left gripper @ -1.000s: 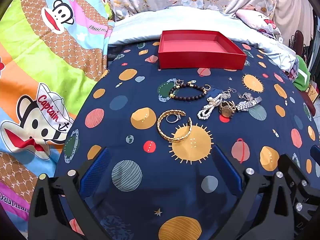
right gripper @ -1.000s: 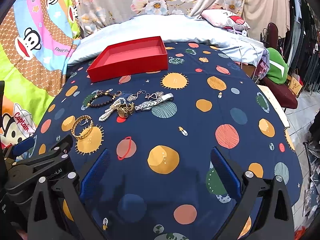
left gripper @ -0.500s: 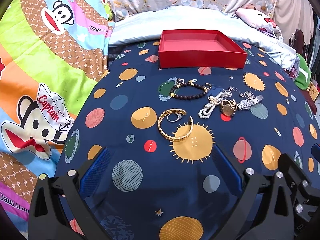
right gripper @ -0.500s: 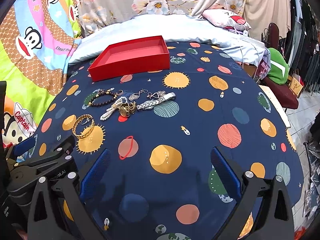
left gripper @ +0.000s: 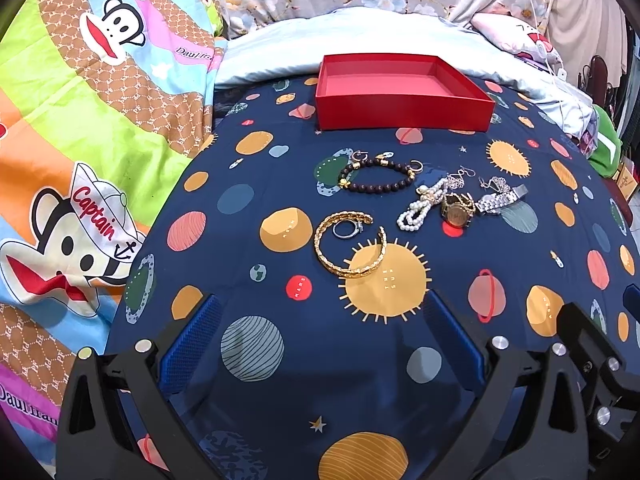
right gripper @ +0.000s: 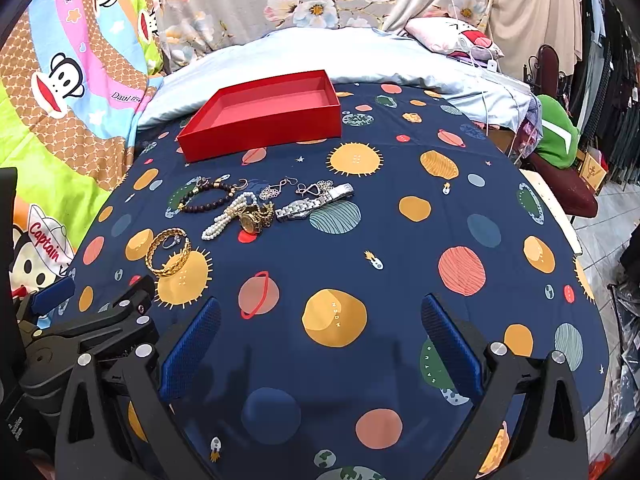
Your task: Organize jewelry
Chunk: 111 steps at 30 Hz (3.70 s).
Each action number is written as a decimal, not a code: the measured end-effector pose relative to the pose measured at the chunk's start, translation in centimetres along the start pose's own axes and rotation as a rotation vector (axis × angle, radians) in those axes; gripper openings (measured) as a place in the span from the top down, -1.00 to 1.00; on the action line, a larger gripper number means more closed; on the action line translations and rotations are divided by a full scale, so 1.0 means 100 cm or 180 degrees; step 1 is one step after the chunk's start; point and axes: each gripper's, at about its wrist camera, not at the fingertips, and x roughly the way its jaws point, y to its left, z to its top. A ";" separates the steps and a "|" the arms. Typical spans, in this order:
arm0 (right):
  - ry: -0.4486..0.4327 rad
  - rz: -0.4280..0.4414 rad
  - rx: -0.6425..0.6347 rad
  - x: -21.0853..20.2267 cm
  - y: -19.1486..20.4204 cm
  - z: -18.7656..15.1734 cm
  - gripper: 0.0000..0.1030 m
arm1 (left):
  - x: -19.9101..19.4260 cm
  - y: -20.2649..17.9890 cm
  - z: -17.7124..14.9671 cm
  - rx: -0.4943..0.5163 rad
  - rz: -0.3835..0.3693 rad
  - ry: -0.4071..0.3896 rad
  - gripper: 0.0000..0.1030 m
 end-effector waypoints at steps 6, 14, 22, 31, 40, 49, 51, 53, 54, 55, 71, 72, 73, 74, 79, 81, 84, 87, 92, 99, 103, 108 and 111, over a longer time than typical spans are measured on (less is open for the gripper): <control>0.0004 0.0002 0.0003 0.000 0.001 0.000 -0.90 | 0.001 0.000 0.000 -0.0004 -0.0014 0.0002 -0.91; 0.0010 -0.0001 0.0012 0.001 0.002 -0.001 -0.90 | 0.002 0.001 0.000 -0.0011 -0.0024 0.0008 -0.91; 0.0022 0.0000 0.0013 0.002 0.001 -0.001 -0.90 | 0.004 0.001 0.000 -0.0021 -0.0024 0.0006 -0.91; 0.0101 -0.0036 0.0106 0.020 -0.017 0.002 -0.90 | 0.023 0.033 0.000 -0.0265 -0.0039 0.0123 -0.91; 0.0186 -0.0024 0.0109 0.039 -0.020 0.007 -0.90 | 0.046 0.049 0.002 -0.0432 -0.0187 0.0237 -0.91; 0.0259 0.0008 0.0159 0.057 -0.024 0.015 -0.90 | 0.077 0.012 0.020 -0.0149 -0.0342 0.0265 -0.91; 0.0270 0.0012 0.0180 0.060 -0.025 0.016 -0.90 | 0.083 0.009 0.021 -0.0140 -0.0351 0.0295 -0.91; 0.0275 0.0008 0.0190 0.064 -0.026 0.017 -0.90 | 0.084 0.007 0.022 -0.0110 -0.0335 0.0250 -0.90; 0.0281 0.0003 0.0200 0.066 -0.027 0.018 -0.90 | 0.084 0.005 0.022 -0.0095 -0.0366 0.0235 -0.87; 0.0288 0.0010 0.0210 0.068 -0.028 0.018 -0.90 | 0.084 0.005 0.023 -0.0083 -0.0383 0.0220 -0.81; 0.0318 0.0052 0.0242 0.083 -0.028 0.026 -0.90 | 0.074 0.002 0.028 -0.0031 -0.0630 0.0115 -0.05; 0.0310 0.0058 0.0220 0.082 -0.027 0.026 -0.90 | 0.071 0.004 0.028 -0.0049 -0.0658 0.0107 -0.05; 0.0301 0.0067 0.0196 0.082 -0.026 0.027 -0.90 | 0.068 0.006 0.028 -0.0068 -0.0672 0.0089 -0.05; 0.0292 0.0089 0.0165 0.082 -0.023 0.027 -0.85 | 0.064 0.007 0.028 -0.0082 -0.0681 0.0074 -0.05; 0.0287 0.0188 0.0065 0.085 -0.013 0.032 -0.70 | 0.048 0.018 0.032 -0.0196 -0.0892 0.0063 -0.05; 0.0303 0.0239 0.0076 0.086 -0.012 0.033 -0.66 | 0.041 0.019 0.033 -0.0213 -0.0931 0.0018 -0.05; 0.0328 0.0298 0.0065 0.088 -0.008 0.034 -0.60 | 0.037 0.021 0.035 -0.0227 -0.0935 -0.0020 -0.05; 0.0346 0.0414 0.0022 0.091 0.001 0.037 -0.47 | 0.035 0.025 0.037 -0.0249 -0.0903 -0.0038 -0.05; 0.0415 0.0667 -0.0033 0.102 0.017 0.044 -0.12 | 0.039 0.037 0.039 -0.0286 -0.0795 -0.0042 -0.05; 0.0384 0.0708 -0.0184 0.113 0.035 0.051 0.09 | 0.047 0.053 0.038 -0.0439 -0.0731 0.0012 -0.05; 0.0368 0.0715 -0.0183 0.119 0.037 0.056 0.30 | 0.051 0.057 0.037 -0.0499 -0.0733 0.0047 -0.05; 0.0368 0.0787 -0.0195 0.122 0.038 0.056 0.71 | 0.052 0.058 0.037 -0.0502 -0.0747 0.0055 -0.05; 0.0375 0.0822 -0.0189 0.120 0.037 0.055 0.71 | 0.052 0.058 0.037 -0.0496 -0.0750 0.0048 -0.05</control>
